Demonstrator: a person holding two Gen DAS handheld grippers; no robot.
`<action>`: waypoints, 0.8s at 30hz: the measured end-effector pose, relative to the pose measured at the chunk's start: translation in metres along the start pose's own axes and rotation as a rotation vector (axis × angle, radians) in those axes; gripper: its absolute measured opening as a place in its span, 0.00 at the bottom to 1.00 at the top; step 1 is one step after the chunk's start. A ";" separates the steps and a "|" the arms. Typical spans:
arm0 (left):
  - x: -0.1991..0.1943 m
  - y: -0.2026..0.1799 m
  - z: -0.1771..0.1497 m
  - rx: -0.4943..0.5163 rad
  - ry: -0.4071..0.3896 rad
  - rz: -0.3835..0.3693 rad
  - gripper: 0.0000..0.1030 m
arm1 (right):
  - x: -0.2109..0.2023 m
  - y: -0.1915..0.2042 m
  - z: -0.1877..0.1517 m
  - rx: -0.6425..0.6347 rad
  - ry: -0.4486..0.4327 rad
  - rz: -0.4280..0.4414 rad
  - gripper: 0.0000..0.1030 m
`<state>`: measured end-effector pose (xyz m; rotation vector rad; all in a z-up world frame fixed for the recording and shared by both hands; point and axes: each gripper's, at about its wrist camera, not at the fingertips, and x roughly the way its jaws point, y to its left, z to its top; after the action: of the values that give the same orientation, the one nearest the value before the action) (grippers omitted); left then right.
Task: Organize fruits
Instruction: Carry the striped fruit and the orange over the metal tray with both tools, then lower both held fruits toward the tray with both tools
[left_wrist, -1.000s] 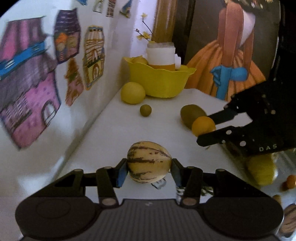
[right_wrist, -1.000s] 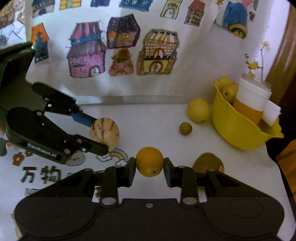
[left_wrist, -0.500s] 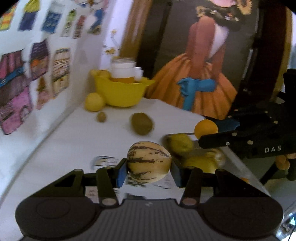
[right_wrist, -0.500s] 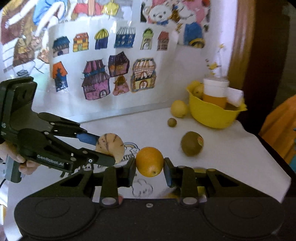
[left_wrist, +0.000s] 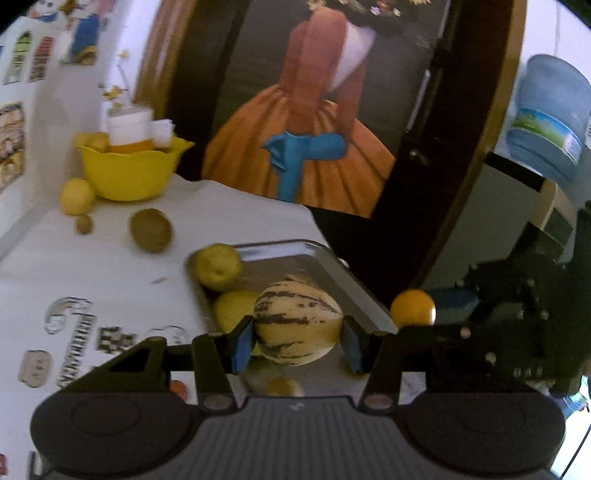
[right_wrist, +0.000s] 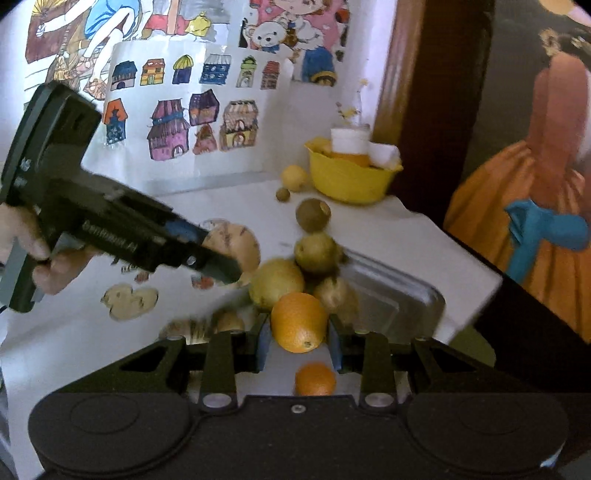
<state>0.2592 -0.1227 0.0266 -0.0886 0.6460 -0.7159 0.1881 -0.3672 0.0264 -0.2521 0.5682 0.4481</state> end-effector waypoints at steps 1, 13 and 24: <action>0.003 -0.004 0.000 0.003 0.008 -0.003 0.52 | -0.004 0.001 -0.006 0.005 -0.002 -0.009 0.33; 0.032 -0.040 -0.010 0.033 0.116 0.023 0.52 | -0.009 0.013 -0.062 0.068 -0.034 -0.114 0.33; 0.050 -0.053 -0.019 0.065 0.191 0.101 0.52 | 0.009 0.019 -0.076 0.090 -0.014 -0.196 0.33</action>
<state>0.2459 -0.1919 0.0006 0.0726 0.8032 -0.6521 0.1507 -0.3737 -0.0434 -0.2160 0.5428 0.2338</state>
